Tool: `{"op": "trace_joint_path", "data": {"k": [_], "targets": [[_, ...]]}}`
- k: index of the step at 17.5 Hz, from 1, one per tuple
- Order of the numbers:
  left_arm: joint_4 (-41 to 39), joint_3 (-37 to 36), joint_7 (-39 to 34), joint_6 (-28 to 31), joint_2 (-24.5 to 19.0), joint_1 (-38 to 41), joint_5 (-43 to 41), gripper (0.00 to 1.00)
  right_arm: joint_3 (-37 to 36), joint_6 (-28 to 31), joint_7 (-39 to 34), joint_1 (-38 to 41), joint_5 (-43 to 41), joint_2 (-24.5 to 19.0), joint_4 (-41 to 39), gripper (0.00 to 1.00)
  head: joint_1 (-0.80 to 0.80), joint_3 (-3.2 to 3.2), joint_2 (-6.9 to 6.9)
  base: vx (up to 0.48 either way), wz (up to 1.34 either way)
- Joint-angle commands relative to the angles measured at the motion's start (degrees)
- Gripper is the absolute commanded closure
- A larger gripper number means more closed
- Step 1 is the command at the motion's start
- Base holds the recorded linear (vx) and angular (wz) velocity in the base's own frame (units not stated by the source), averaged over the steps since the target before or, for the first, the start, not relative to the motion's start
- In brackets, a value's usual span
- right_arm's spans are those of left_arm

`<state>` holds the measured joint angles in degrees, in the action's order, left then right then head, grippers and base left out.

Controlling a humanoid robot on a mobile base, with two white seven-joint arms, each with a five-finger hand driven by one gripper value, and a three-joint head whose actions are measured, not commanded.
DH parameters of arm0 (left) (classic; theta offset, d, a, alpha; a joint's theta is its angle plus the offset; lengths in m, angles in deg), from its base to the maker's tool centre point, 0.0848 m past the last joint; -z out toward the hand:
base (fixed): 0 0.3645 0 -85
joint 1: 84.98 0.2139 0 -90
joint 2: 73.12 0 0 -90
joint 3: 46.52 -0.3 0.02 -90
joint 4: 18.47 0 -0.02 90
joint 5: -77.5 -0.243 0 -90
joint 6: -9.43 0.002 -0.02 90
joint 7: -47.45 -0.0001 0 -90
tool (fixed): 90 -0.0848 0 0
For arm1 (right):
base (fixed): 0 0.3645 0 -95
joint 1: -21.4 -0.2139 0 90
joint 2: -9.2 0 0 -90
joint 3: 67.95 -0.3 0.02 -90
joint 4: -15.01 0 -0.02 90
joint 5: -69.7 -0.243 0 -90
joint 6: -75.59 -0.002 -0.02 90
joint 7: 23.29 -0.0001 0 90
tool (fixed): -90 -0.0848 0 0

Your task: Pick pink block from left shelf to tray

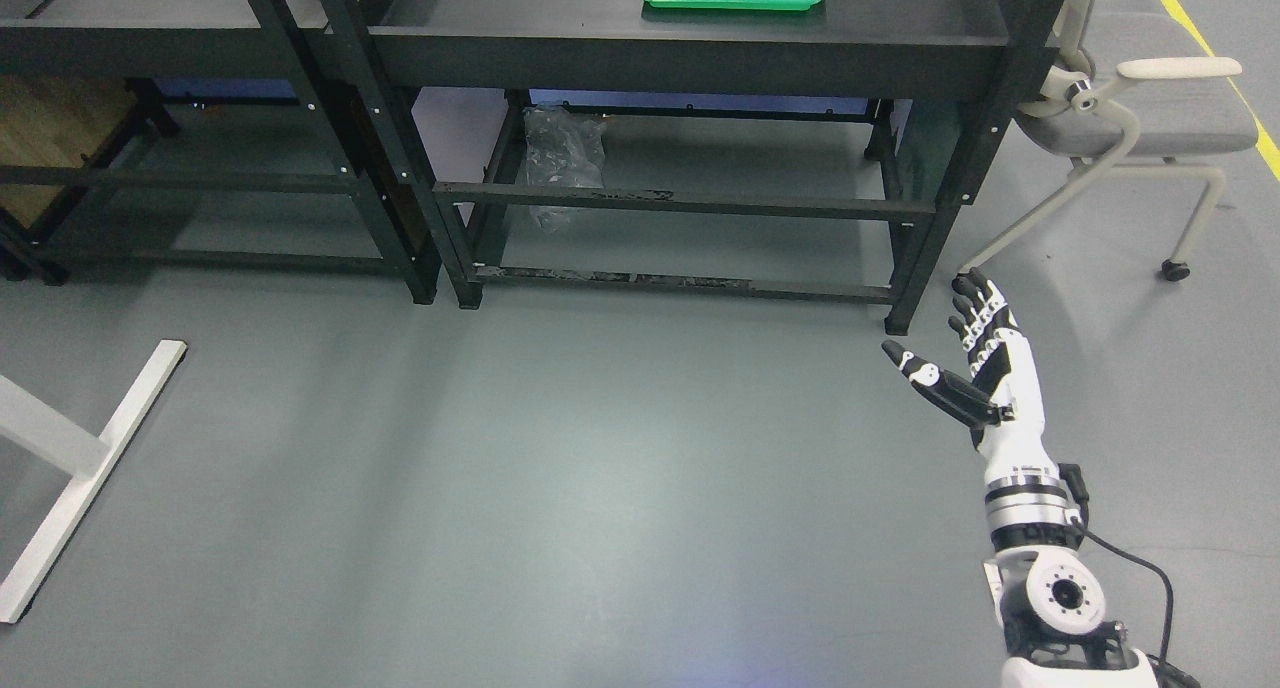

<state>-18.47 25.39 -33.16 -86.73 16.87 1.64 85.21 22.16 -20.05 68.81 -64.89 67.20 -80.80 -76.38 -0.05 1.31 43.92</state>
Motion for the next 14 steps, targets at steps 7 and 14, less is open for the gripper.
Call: {"op": "trace_joint_path", "data": {"k": [7,14], "targets": [[-1.0,0.33,0.01,-0.08,-1.0,0.03,0.02,0.0,0.85,-0.08,0.27,0.42,0.21,1.0,-0.01,0.0,0.0,0.0,0.0,0.0,0.0],[-1.0,0.33,0.01,0.01,-1.0,0.03,0.02,0.0,-0.2,1.32,0.97,0.34,-0.48,1.0,-0.01,0.0,0.0,0.0,0.0,0.0,0.0]]}}
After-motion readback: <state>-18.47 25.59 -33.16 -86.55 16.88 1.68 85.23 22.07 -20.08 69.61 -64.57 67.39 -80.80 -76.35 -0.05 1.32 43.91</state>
